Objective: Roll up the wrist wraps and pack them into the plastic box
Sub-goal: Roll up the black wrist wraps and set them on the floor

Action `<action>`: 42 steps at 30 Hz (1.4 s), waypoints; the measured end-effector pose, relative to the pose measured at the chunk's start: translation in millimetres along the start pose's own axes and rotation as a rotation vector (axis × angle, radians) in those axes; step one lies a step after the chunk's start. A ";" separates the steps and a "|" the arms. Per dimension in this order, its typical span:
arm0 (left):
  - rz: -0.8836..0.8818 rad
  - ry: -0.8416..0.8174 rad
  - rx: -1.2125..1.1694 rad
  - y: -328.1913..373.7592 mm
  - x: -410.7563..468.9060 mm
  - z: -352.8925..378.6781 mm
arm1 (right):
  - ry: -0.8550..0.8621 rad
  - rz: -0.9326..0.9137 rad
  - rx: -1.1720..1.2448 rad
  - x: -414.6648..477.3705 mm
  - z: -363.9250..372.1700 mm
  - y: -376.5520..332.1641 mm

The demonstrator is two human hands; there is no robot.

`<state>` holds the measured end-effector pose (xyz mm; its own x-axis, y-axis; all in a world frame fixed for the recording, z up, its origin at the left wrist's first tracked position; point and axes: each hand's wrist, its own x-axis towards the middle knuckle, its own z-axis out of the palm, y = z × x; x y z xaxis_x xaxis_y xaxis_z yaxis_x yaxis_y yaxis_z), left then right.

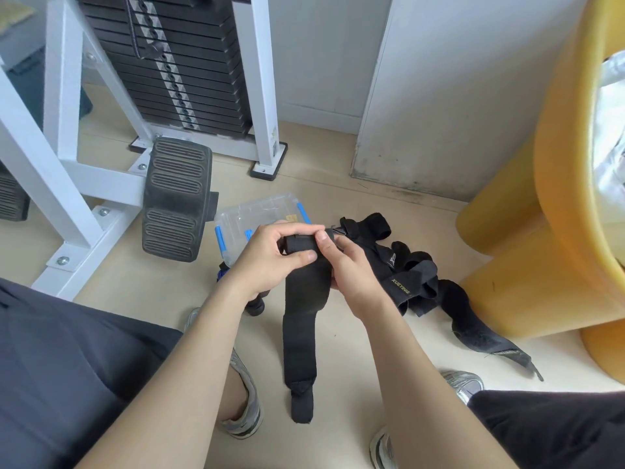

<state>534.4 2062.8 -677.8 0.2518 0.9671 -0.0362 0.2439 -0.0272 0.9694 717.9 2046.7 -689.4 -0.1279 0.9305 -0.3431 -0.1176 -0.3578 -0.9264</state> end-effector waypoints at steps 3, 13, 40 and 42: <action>-0.115 -0.011 -0.275 1.3 1.6 0.4 | 0.028 -0.081 0.023 -1.9 -0.8 -4.7; -0.101 0.018 -0.192 -2.7 5.6 -1.8 | -0.056 -0.038 0.023 -3.3 -4.7 -18.2; -0.207 -0.059 -0.421 -1.2 7.2 -3.1 | -0.039 -0.107 -0.039 -3.0 -0.7 -19.4; -0.235 -0.097 -0.463 1.2 7.7 -2.9 | -0.061 -0.136 -0.034 -3.9 -1.3 -20.5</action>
<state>533.9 2070.9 -676.2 0.3312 0.9052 -0.2664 -0.1291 0.3232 0.9375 722.1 2050.5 -669.2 -0.1731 0.9634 -0.2047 -0.1049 -0.2247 -0.9688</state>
